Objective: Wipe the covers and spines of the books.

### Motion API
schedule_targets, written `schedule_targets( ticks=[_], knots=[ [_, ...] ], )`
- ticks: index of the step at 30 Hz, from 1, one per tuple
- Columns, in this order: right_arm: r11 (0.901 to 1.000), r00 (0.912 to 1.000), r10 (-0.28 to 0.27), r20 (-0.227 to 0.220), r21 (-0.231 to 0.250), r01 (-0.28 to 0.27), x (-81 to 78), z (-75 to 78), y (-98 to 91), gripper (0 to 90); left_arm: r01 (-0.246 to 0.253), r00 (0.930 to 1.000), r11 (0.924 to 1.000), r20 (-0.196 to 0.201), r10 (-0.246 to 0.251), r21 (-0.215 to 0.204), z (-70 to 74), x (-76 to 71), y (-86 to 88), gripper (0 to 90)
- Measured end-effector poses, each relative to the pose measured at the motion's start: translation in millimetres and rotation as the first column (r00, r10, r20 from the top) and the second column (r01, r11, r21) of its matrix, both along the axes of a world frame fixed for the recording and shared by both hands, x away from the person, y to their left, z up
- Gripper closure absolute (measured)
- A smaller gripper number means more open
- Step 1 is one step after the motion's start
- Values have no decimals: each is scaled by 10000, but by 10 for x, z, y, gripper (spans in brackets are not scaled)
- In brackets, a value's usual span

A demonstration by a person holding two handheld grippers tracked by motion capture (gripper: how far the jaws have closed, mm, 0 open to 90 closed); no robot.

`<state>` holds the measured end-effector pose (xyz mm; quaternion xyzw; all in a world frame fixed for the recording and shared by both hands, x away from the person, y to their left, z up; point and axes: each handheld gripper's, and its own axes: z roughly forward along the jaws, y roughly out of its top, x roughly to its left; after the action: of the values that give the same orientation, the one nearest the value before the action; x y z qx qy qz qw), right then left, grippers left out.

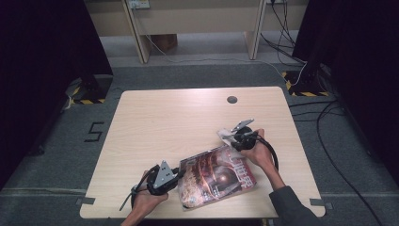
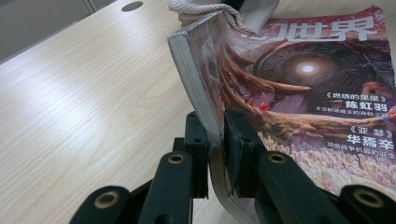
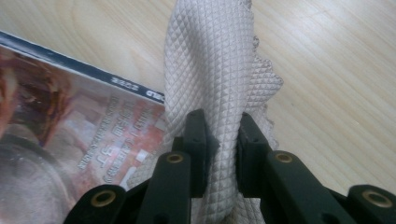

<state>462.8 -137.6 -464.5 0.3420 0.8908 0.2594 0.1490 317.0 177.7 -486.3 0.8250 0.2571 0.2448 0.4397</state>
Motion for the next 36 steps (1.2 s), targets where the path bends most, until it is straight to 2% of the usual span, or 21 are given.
schedule_targets(
  ticks=[4, 9, 11, 12, 15, 17, 23, 30, 33, 35, 36],
  knots=[
    [9990, 9993, 379, -54, 239, -377, -39, 35, 66, 781, -16, 10000, 10000, -10, 16, -15, -4, 0, 1, 797],
    [9991, 9993, 372, -35, 205, -371, -31, 37, 74, 781, 33, 10000, 10000, 42, -33, 47, 6, -2, -4, 797],
    [9997, 9998, 206, -32, 114, -206, 1, 17, 43, 781, 27, 10000, 10000, 39, -27, 43, 4, -6, -5, 797],
    [9999, 10000, 11, 79, -110, -10, 28, -1, 14, 781, 39, 10000, 10000, 81, -39, 24, 9, -9, -10, 797],
    [9997, 9999, -170, 24, -147, 171, 64, -20, -32, 781, 35, 10000, 10000, 85, -35, 23, 6, -6, -10, 797],
    [9984, 9985, -538, -46, -151, 537, 113, -53, -109, 781, 51, 9999, 10000, 123, -51, 25, 13, -12, -13, 797],
    [9965, 9966, -825, -46, -118, 824, 161, -91, -186, 781, 62, 9999, 10000, 132, -63, 56, 17, -11, -14, 798],
    [9989, 9990, -449, 27, -164, 449, 126, -65, -116, 784, 43, 9999, 10000, 108, -43, 22, 9, -9, -12, 797],
    [9997, 9998, -162, -99, 199, 164, 90, -31, -59, 783, 56, 9999, 10000, 120, -57, 39, 12, -11, -12, 796],
    [9998, 10000, -36, -89, 193, 38, 75, -13, -33, 784, 51, 9999, 10000, 116, -51, 31, 12, -9, -11, 796],
    [9995, 9998, 207, -14, 234, -207, 60, 15, 9, 784, 34, 9999, 10000, 105, -34, 21, 9, -9, -9, 796]
  ],
)
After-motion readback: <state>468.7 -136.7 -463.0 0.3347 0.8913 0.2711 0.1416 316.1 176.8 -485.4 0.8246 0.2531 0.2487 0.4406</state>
